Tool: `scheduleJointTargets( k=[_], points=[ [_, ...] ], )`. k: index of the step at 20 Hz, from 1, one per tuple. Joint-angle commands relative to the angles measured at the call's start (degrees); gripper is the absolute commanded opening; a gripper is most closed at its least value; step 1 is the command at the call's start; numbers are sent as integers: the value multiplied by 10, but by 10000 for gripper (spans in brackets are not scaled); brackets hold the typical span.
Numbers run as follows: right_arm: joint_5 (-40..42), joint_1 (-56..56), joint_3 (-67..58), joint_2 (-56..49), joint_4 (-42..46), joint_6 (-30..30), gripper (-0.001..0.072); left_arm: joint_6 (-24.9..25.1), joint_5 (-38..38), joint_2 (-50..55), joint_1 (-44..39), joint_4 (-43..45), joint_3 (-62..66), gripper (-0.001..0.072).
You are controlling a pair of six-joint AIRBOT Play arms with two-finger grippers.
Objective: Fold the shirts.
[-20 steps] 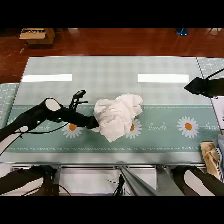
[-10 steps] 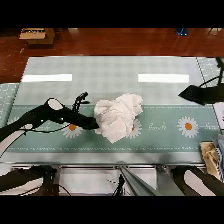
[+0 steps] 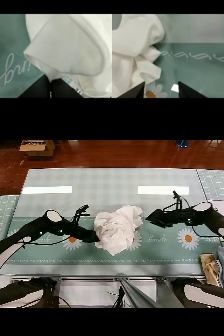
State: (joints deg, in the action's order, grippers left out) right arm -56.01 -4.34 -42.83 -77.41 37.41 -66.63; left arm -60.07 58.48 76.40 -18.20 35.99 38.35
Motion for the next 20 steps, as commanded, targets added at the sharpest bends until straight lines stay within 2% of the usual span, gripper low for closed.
scheduleJointTargets(
  k=[1,6,7,8,9,10,12,14,17,20],
  points=[
    [50,59,4,-47,-47,8,493,0,3,-1,0,0,0,20],
    [152,121,4,-54,-104,12,487,0,12,-1,0,0,15,20],
    [171,135,4,-54,-111,12,437,0,11,-1,0,0,18,20],
    [186,147,4,-54,-116,12,312,0,11,-1,0,0,21,20],
    [194,155,3,-52,-117,12,86,0,12,-1,0,0,25,20],
    [187,155,0,-49,-116,17,34,0,16,-4,1,0,31,20],
    [153,138,-12,-15,-97,52,33,0,31,-26,11,2,54,19],
    [120,99,-27,44,-53,50,33,-2,52,-74,47,10,95,19],
    [65,13,-65,165,17,40,33,-31,93,-165,142,17,186,19],
    [54,-58,-120,280,70,26,32,-50,122,-245,234,17,280,18]
  ],
)
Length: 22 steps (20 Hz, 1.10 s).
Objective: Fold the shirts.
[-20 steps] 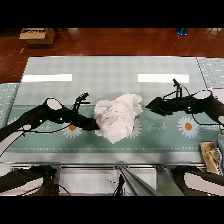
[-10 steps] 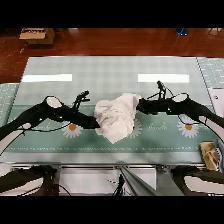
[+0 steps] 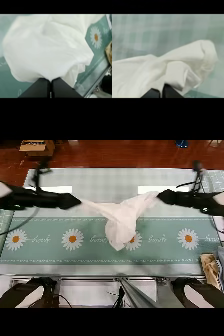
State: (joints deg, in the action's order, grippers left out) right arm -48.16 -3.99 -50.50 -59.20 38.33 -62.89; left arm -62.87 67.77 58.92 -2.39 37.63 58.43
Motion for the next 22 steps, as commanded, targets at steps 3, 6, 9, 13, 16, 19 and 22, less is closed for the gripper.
scheduleJointTargets(
  k=[3,6,9,13,16,19,22],
  points=[
    [-24,-101,-132,174,63,-14,32,-45,31,-123,122,1,186,18],
    [-25,-109,-239,205,86,-27,31,-45,30,-143,126,1,310,18],
    [-35,-109,-315,219,166,-69,31,-69,33,-143,126,28,422,18],
    [-116,-109,-397,222,351,-123,31,-134,92,-147,126,183,502,18],
    [-127,-109,-447,223,337,-136,31,-137,104,-162,126,166,516,18],
    [-92,-109,-489,222,277,-139,31,-137,103,-179,126,135,519,19],
    [-77,-109,-515,202,287,-161,31,-137,126,-183,126,135,514,18]
  ],
)
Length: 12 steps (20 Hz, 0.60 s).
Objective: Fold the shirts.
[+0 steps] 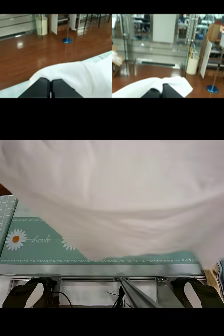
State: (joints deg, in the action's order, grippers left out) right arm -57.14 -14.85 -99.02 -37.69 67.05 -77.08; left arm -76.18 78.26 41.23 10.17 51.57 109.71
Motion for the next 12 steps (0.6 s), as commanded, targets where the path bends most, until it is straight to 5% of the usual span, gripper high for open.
scheduleJointTargets(
  k=[1,7,12],
  points=[
    [10,0,-30,-31,-2,-21,31,-5,33,-5,0,-6,-13,19],
    [30,9,-29,-237,-112,-15,31,7,35,-5,-7,-12,-242,18],
    [46,105,-29,-424,-110,-16,31,7,-80,-1,-57,-12,-496,19]
  ],
)
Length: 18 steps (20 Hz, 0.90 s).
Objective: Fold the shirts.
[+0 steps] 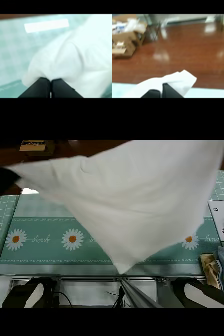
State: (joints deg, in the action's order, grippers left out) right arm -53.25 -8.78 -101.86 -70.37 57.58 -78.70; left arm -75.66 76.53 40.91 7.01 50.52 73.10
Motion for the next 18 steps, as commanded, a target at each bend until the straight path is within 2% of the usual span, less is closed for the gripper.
scheduleJointTargets(
  k=[1,3,7,8,9,10,13,16,18],
  points=[
    [3,62,-1,-132,-15,-3,31,10,-86,6,-39,-2,-175,19],
    [-17,86,-1,-186,-8,-16,32,42,-117,15,-60,0,-248,19],
    [-104,100,-1,-246,76,-52,40,94,-132,37,-67,1,-337,19],
    [-113,95,-1,-247,83,-51,151,108,-132,43,-67,1,-345,19],
    [-119,88,-1,-240,80,-51,353,120,-132,49,-66,1,-348,19],
    [-128,77,-1,-228,76,-50,472,127,-132,53,-66,1,-348,19],
    [-203,26,-1,-162,106,-49,478,135,-142,55,-66,3,-348,20],
    [-374,-36,26,-107,257,-43,475,135,-147,55,-66,6,-348,19],
    [-393,-89,136,-42,228,-35,474,135,-146,55,-66,7,-348,19]
  ],
)
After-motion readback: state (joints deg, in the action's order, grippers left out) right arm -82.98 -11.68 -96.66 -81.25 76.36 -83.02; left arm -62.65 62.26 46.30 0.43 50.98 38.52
